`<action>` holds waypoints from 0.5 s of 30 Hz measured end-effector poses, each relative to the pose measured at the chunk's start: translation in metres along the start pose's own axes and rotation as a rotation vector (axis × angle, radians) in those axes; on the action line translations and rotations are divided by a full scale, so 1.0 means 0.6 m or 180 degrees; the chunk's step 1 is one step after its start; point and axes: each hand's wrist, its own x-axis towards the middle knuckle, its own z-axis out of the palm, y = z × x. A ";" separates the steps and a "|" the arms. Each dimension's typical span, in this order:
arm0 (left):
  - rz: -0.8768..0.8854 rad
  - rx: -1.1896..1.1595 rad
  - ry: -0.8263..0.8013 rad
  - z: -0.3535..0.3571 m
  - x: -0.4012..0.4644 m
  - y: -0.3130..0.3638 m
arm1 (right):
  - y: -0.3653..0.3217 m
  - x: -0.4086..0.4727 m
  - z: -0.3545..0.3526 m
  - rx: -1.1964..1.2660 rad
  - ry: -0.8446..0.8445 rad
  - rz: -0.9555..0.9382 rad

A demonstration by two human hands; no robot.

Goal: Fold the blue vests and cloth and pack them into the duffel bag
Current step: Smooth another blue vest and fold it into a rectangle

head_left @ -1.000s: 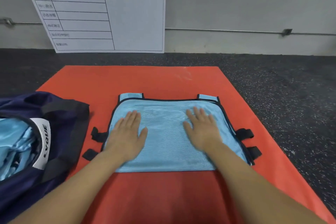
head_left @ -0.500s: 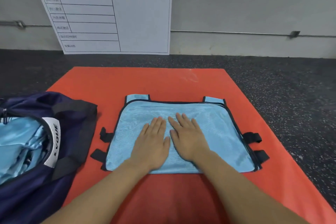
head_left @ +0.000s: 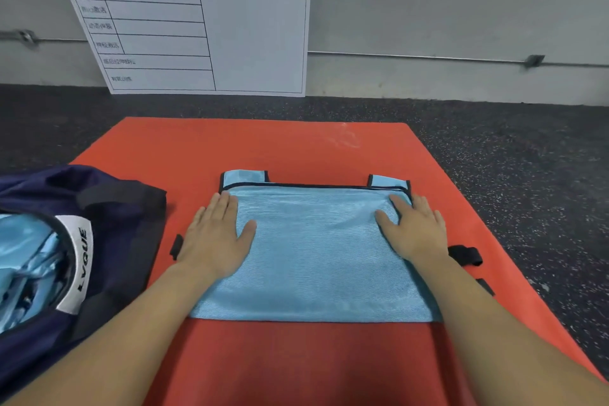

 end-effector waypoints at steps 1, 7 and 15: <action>-0.0001 0.0008 -0.0010 0.000 0.001 0.000 | 0.001 0.002 0.000 0.0012 0.0026 -0.0035; 0.0217 0.0117 0.0058 -0.015 -0.022 0.014 | 0.015 0.000 0.003 -0.0173 0.0155 0.0091; 0.0838 0.0078 -0.0020 -0.036 -0.113 0.011 | 0.076 -0.066 -0.024 -0.0336 -0.0104 0.0576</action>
